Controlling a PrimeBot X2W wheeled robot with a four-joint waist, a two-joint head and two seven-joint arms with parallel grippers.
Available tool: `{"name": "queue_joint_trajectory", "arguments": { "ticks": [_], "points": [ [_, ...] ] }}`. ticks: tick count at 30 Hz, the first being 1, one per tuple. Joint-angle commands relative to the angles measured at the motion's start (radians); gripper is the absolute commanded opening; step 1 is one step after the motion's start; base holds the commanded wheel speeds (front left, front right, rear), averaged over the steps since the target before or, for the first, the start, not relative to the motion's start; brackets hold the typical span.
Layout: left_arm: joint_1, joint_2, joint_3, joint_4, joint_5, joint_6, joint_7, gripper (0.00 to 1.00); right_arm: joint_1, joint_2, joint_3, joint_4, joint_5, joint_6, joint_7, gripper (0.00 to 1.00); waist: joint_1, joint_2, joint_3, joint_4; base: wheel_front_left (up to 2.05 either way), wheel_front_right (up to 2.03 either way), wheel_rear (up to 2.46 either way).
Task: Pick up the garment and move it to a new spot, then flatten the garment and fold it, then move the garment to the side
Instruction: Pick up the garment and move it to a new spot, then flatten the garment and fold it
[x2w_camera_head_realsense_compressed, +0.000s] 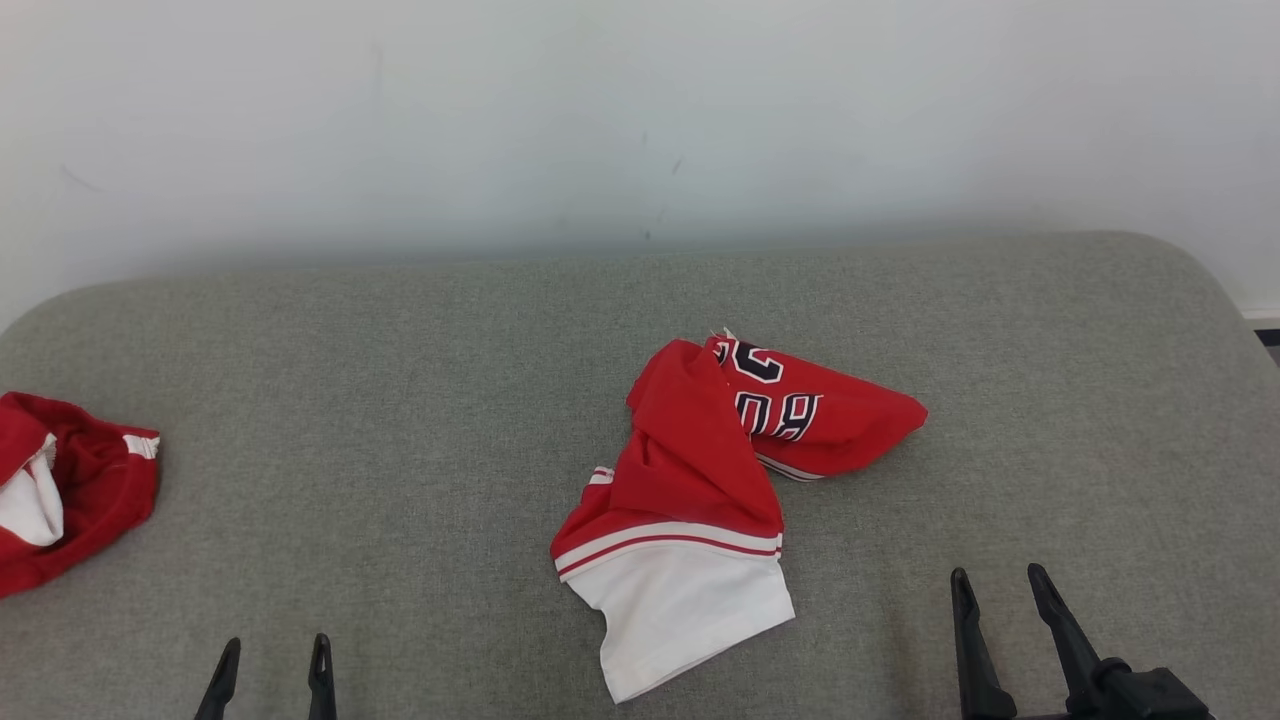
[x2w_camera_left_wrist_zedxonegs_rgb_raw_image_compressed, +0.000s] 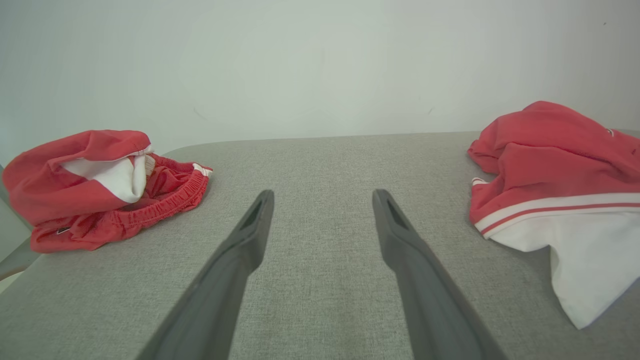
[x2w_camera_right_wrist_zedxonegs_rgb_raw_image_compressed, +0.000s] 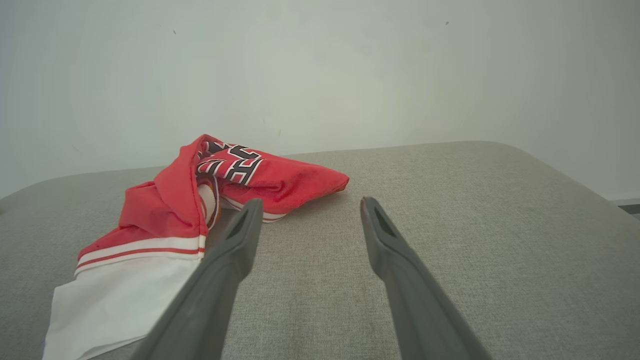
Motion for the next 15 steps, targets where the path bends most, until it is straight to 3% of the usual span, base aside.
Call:
{"name": "queue_joint_trajectory", "arguments": {
  "ticks": [1,15],
  "points": [
    [0.012,-0.004,0.002,-0.005,-0.004,-0.007,-0.003,1.00,0.004,-0.001,0.001,0.004,-0.001,-0.002,-0.001,1.00,0.0000,0.0000,-0.001,0.001,0.00,0.00,0.00],
    [0.012,-0.016,0.017,-0.007,-0.008,-0.005,-0.003,1.00,0.006,-0.001,0.003,0.008,-0.005,-0.002,-0.001,1.00,0.0000,0.0000,-0.007,0.003,0.00,0.00,0.00]
  ]
}}
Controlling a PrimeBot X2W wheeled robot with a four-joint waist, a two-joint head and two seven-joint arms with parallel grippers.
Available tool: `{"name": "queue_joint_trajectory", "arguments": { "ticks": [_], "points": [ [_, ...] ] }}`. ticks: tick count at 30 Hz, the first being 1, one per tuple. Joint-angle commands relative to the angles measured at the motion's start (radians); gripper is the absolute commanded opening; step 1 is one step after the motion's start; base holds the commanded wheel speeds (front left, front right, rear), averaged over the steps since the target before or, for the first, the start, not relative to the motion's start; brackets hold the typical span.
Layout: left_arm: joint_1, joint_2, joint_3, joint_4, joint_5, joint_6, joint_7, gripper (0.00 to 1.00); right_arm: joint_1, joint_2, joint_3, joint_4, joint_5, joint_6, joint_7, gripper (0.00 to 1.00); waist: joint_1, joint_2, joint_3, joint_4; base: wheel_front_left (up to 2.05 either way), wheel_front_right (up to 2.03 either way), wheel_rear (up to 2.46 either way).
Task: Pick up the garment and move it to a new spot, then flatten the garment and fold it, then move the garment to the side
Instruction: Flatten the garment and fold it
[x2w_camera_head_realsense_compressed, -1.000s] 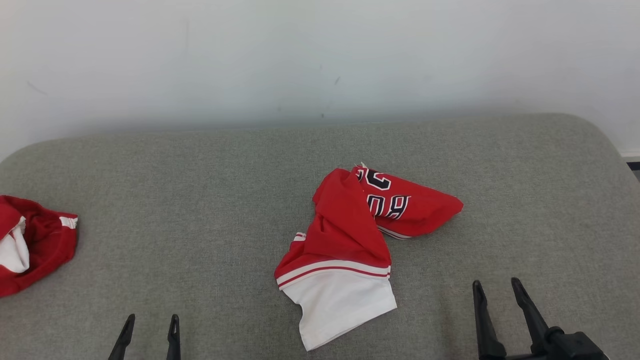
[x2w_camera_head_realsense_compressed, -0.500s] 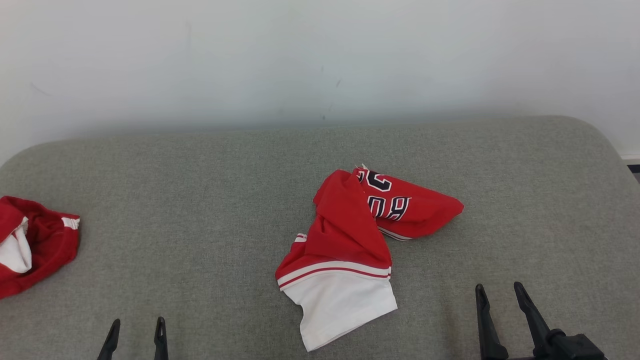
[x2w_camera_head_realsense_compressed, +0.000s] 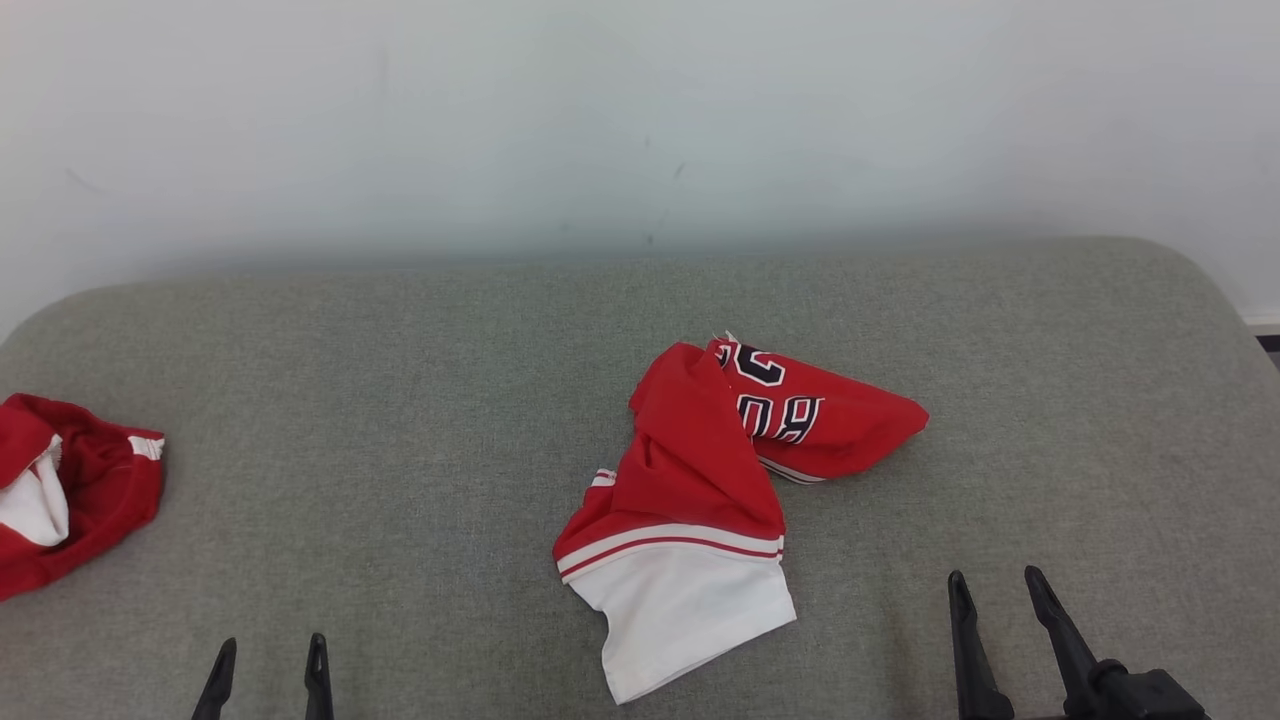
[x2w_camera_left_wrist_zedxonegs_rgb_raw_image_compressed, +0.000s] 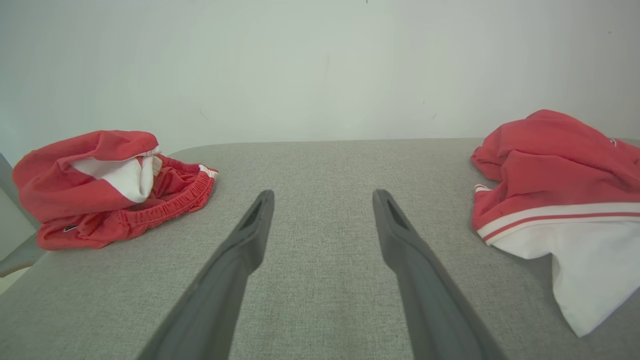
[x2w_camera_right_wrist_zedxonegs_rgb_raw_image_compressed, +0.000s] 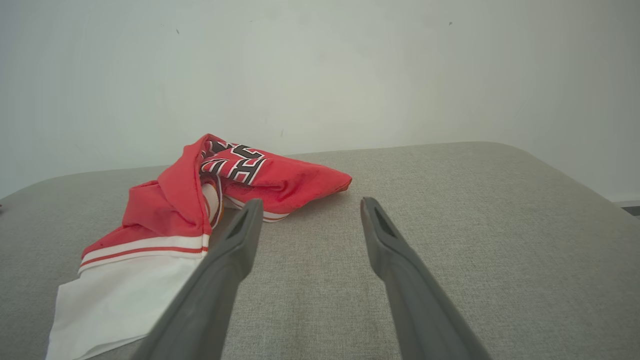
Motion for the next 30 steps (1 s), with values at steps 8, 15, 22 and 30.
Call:
{"name": "queue_joint_trajectory", "arguments": {
  "ticks": [8,15,22,30],
  "points": [
    [0.021,-0.007,0.011,-0.006,-0.004,-0.001,-0.003,1.00,0.009,-0.001,0.005,0.002,-0.003,-0.002,-0.001,1.00,0.0000,0.0000,-0.004,0.001,0.00,0.00,0.00],
    [0.020,-0.009,0.013,-0.008,-0.002,-0.001,-0.003,1.00,0.005,-0.001,0.004,0.002,-0.002,-0.002,-0.001,1.00,0.0000,0.0000,-0.003,0.002,0.00,0.00,0.00],
    [0.015,-0.009,0.017,-0.005,-0.003,0.000,-0.003,1.00,-0.002,-0.001,0.003,0.004,-0.001,-0.002,-0.001,1.00,0.0000,0.0000,0.000,-0.002,0.00,0.00,0.00],
    [-0.028,-0.010,-0.021,0.010,-0.012,0.000,-0.003,1.00,-0.008,-0.001,-0.001,0.002,-0.001,-0.002,-0.001,1.00,0.0000,0.0000,0.010,-0.005,0.00,0.00,0.00]
  ]
}}
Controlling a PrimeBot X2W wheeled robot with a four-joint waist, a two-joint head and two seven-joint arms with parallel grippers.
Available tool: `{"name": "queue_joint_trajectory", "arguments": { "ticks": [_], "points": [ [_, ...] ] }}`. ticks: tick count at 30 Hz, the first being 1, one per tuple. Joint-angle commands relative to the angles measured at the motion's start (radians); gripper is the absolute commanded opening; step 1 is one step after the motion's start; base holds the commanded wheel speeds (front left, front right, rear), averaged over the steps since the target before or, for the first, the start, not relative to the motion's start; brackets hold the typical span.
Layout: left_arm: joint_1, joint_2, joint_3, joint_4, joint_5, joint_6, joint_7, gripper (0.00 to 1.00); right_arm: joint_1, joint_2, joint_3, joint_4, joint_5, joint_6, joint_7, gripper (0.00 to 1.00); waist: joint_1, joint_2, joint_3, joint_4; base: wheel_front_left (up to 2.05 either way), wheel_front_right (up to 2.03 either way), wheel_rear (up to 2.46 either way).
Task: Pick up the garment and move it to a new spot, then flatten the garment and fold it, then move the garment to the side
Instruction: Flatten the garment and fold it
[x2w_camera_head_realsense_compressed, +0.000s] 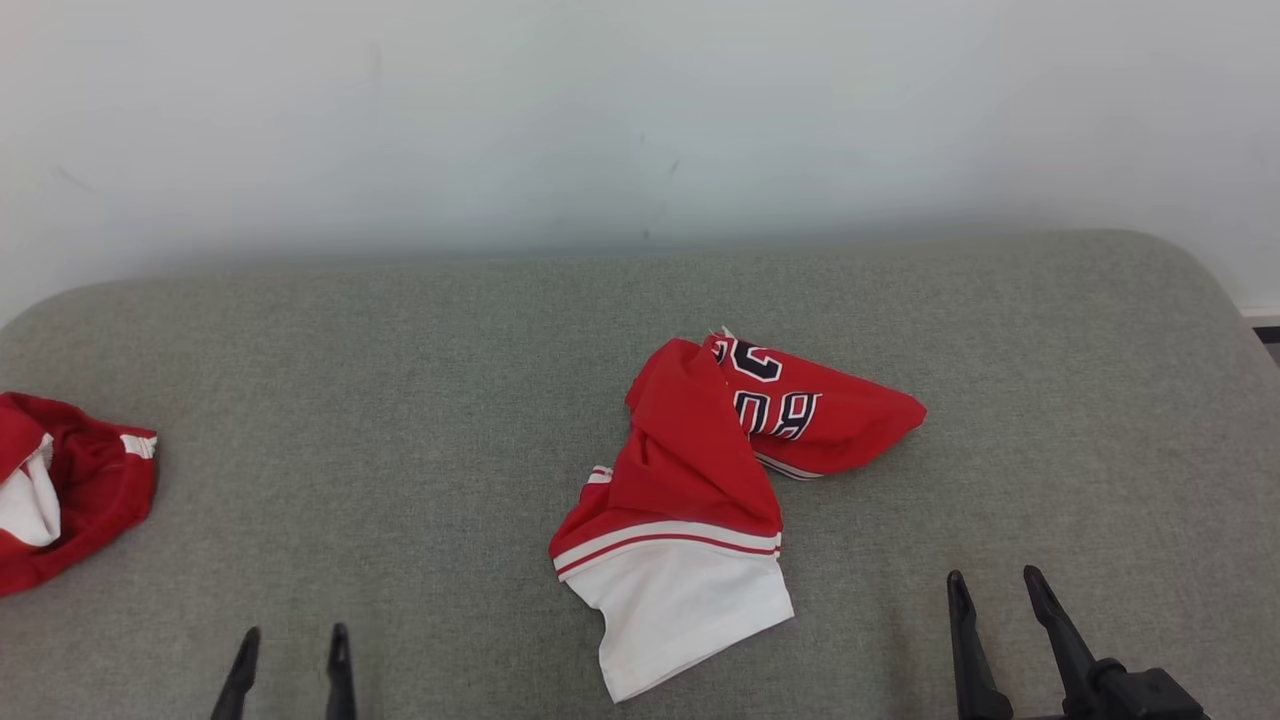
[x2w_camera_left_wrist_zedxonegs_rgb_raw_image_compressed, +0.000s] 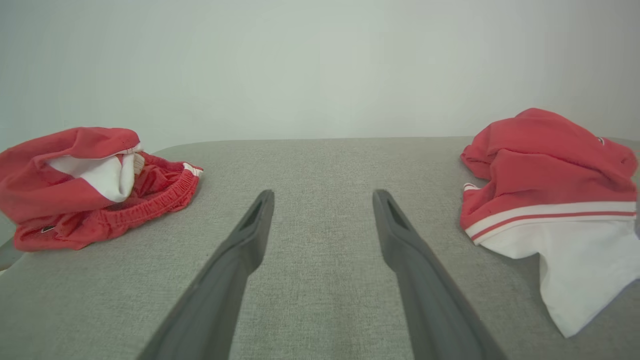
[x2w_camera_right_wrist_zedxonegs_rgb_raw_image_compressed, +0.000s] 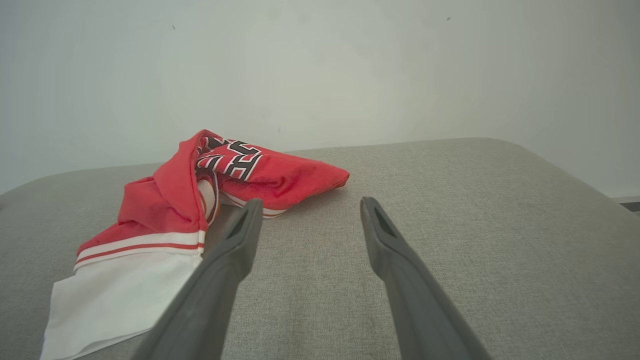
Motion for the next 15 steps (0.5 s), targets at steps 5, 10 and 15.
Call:
{"name": "queue_joint_trajectory", "arguments": {
  "ticks": [5,10,15],
  "points": [
    [-0.085,0.004,-0.064,0.036,-0.029,0.002,-0.003,1.00,-0.020,-0.002,-0.006,0.001,0.005,-0.002,-0.001,1.00,0.0000,0.0000,0.016,-0.007,0.00,0.00,0.00],
    [-0.185,0.018,-0.141,0.108,-0.055,0.002,-0.003,1.00,-0.040,-0.002,0.001,0.000,0.009,-0.002,-0.001,1.00,0.0000,0.0000,0.044,-0.036,0.00,0.00,0.00],
    [-0.276,0.035,-0.198,0.217,-0.098,0.002,-0.003,1.00,-0.062,-0.002,0.007,0.002,0.020,-0.002,-0.001,1.00,0.0000,0.0000,0.078,-0.083,0.00,0.00,0.00]
  ]
}}
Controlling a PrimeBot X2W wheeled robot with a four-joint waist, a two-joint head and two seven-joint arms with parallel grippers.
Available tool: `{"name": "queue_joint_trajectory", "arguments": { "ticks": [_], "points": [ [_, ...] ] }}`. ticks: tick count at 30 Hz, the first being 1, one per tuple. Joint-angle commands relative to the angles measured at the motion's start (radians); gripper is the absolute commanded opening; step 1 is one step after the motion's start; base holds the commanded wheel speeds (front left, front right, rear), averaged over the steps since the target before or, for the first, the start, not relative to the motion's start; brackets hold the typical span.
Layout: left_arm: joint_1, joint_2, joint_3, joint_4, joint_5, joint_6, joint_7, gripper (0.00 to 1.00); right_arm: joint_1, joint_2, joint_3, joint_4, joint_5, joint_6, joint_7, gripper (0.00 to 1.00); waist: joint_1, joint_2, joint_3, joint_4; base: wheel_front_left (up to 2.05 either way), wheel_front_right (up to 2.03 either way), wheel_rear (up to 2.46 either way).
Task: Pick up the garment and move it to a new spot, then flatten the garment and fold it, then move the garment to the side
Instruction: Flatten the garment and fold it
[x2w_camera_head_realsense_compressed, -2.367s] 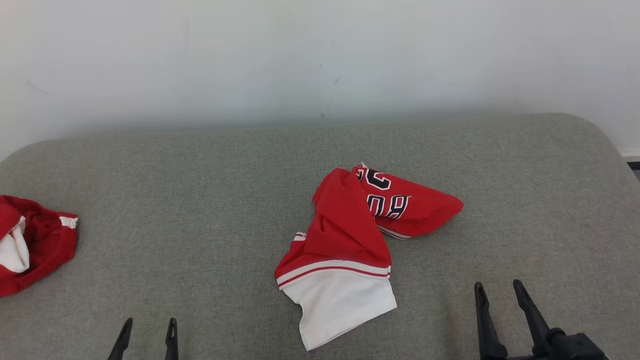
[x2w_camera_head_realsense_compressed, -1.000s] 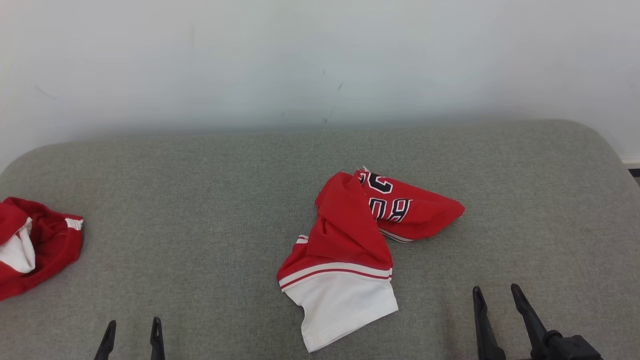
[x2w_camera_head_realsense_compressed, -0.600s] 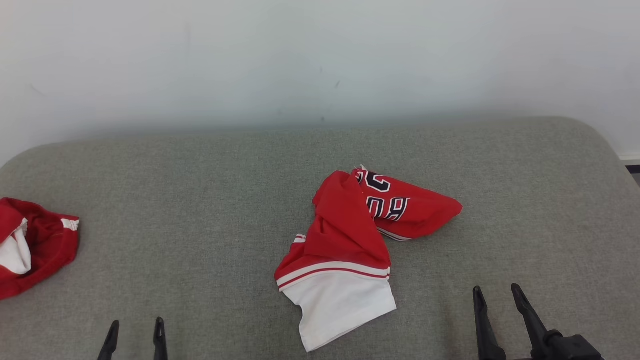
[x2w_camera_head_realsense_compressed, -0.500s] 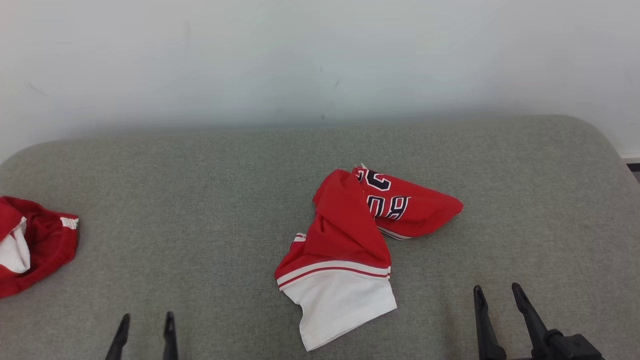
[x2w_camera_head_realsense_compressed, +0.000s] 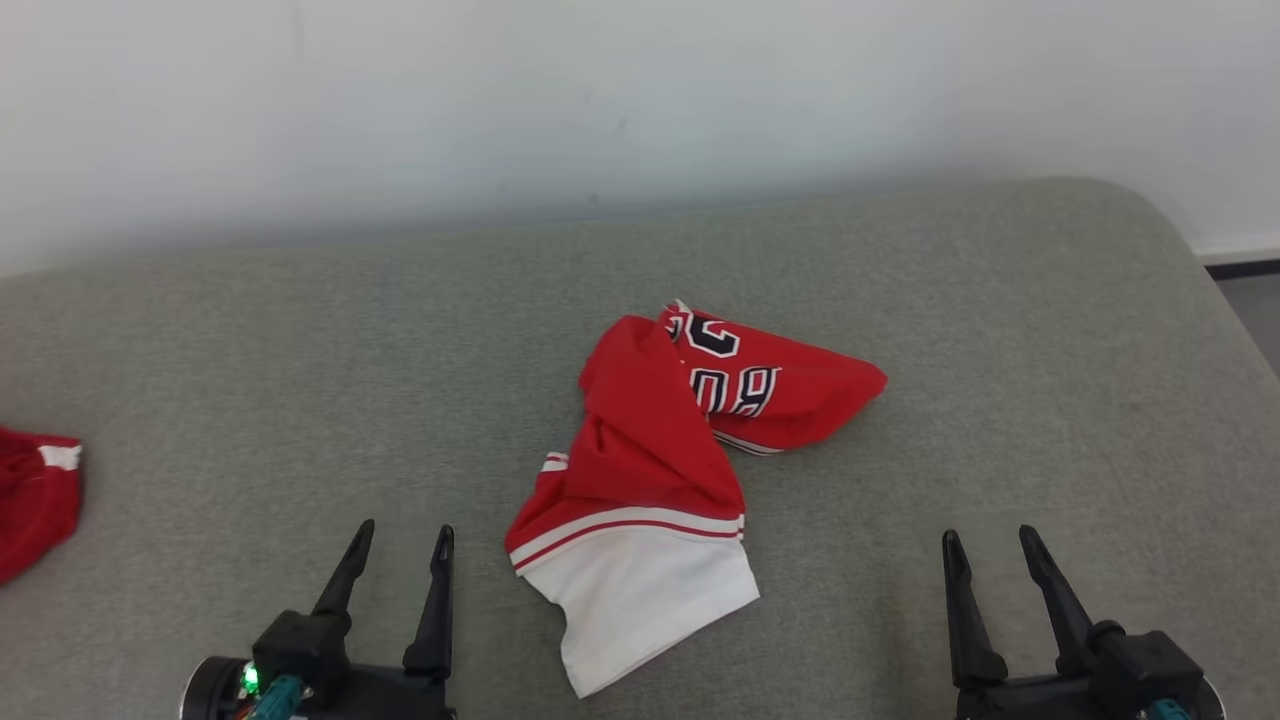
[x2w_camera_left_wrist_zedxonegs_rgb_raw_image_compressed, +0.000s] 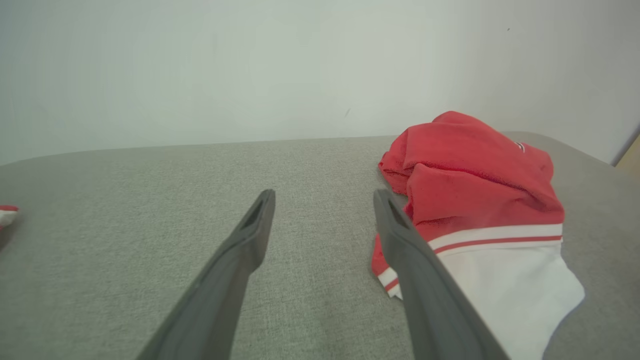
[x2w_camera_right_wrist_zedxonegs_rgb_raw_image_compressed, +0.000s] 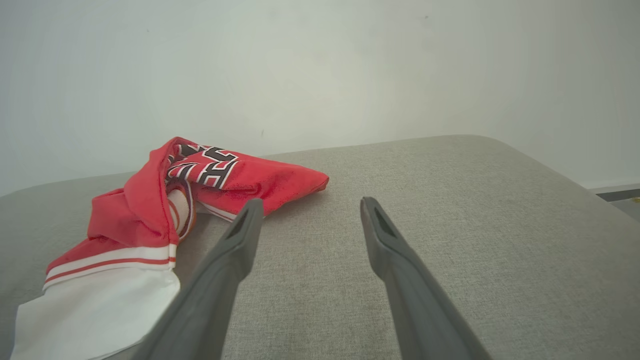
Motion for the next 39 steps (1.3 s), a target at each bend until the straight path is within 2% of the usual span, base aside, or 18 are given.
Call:
{"name": "queue_joint_trajectory", "arguments": {
  "ticks": [1,11,19,20,21,22,28,32,39],
  "points": [
    [-0.022,0.011,-0.009,0.023,-0.006,0.003,-0.003,1.00,-0.012,-0.002,-0.002,-0.004,0.009,-0.002,-0.001,1.00,0.0000,-0.0001,0.030,-0.036,0.00,0.00,0.00],
    [-0.153,0.048,-0.100,0.284,-0.071,0.003,-0.003,1.00,-0.046,-0.001,-0.002,-0.004,0.027,-0.002,-0.001,1.00,0.0000,-0.0001,0.090,-0.131,0.00,0.00,0.00],
    [-0.204,0.060,-0.185,0.408,-0.114,0.002,-0.002,1.00,-0.048,-0.001,-0.001,-0.002,0.037,-0.002,-0.001,1.00,0.0000,-0.0001,0.101,-0.154,0.00,0.00,0.00],
    [-0.209,0.059,-0.192,0.426,-0.114,0.002,0.000,0.96,-0.049,-0.002,-0.001,-0.002,0.037,-0.002,-0.001,1.00,0.0000,-0.0001,0.101,-0.154,0.00,0.00,0.00],
    [-0.213,0.058,-0.203,0.434,-0.113,0.002,0.000,0.11,-0.049,-0.002,-0.003,-0.002,0.037,-0.002,-0.001,1.00,0.0000,-0.0001,0.100,-0.153,0.00,0.00,0.00],
    [-0.218,0.056,-0.205,0.433,-0.115,0.002,0.000,0.00,-0.048,-0.002,-0.006,-0.004,0.038,-0.002,-0.001,1.00,0.0000,-0.0001,0.099,-0.151,0.00,0.00,0.00],
    [-0.218,0.054,-0.173,0.380,-0.104,0.003,-0.003,0.00,-0.028,-0.002,-0.019,-0.001,0.040,-0.002,-0.001,1.00,0.0000,-0.0001,0.079,-0.106,0.00,0.00,0.00],
    [-0.164,0.050,-0.123,0.292,-0.102,0.003,-0.003,0.00,-0.008,-0.002,-0.021,0.003,0.041,-0.002,-0.001,1.00,0.0000,-0.0001,0.046,-0.034,0.00,0.00,0.00],
    [-0.069,0.092,-0.069,0.197,-0.104,0.003,-0.003,0.00,0.012,-0.001,-0.018,0.008,0.046,-0.002,-0.001,1.00,0.0000,-0.0001,0.013,0.053,0.00,0.00,0.00]
  ]
}}
